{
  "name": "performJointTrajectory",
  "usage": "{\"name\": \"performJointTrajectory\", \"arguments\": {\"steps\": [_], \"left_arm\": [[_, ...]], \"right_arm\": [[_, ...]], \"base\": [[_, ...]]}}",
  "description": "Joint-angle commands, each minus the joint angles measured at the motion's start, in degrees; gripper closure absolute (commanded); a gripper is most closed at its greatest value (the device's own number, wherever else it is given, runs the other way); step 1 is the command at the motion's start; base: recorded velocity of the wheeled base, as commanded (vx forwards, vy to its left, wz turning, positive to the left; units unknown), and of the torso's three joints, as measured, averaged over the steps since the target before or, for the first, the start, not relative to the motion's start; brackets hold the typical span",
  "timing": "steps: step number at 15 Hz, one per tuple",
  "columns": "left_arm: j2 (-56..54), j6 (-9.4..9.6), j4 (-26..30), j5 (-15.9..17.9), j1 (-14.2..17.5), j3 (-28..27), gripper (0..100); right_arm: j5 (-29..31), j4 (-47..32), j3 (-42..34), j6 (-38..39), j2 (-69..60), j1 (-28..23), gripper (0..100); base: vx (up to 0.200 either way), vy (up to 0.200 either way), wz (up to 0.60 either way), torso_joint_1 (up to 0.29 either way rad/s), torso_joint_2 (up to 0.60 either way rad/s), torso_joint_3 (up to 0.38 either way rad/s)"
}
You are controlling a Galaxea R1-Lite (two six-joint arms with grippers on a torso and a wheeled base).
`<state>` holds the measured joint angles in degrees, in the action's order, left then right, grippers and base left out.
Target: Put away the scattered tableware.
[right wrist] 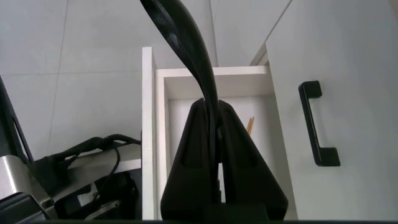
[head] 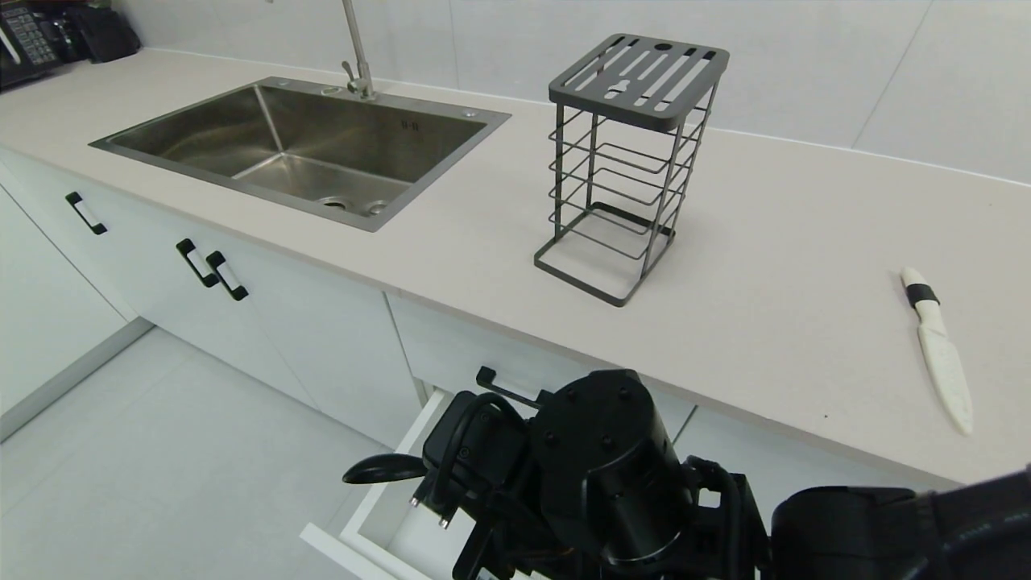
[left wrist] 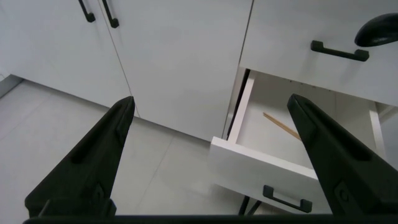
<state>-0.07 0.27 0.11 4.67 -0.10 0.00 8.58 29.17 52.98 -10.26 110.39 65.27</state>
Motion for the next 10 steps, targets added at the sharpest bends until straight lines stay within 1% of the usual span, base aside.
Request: {"name": "performJointTrajectory", "arguments": {"steps": [1, 4, 10], "left_arm": [[0.1, 0.0, 0.0, 0.0, 0.0, 0.0, 0], [0.1, 0.0, 0.0, 0.0, 0.0, 0.0, 0], [0.1, 0.0, 0.0, 0.0, 0.0, 0.0, 0]], "right_arm": [[0.0, 0.1, -0.2, -0.2, -0.2, 0.1, 100], [0.0, 0.1, -0.2, -0.8, -0.3, 0.2, 100], [-0.2, 0.2, -1.7, -1.3, -0.3, 0.6, 100]], "base": [[0.0, 0.0, 0.0, -0.095, 0.18, 0.09], [0.0, 0.0, 0.0, -0.188, 0.36, 0.17], [0.0, 0.0, 0.0, -0.136, 0.26, 0.121]]}}
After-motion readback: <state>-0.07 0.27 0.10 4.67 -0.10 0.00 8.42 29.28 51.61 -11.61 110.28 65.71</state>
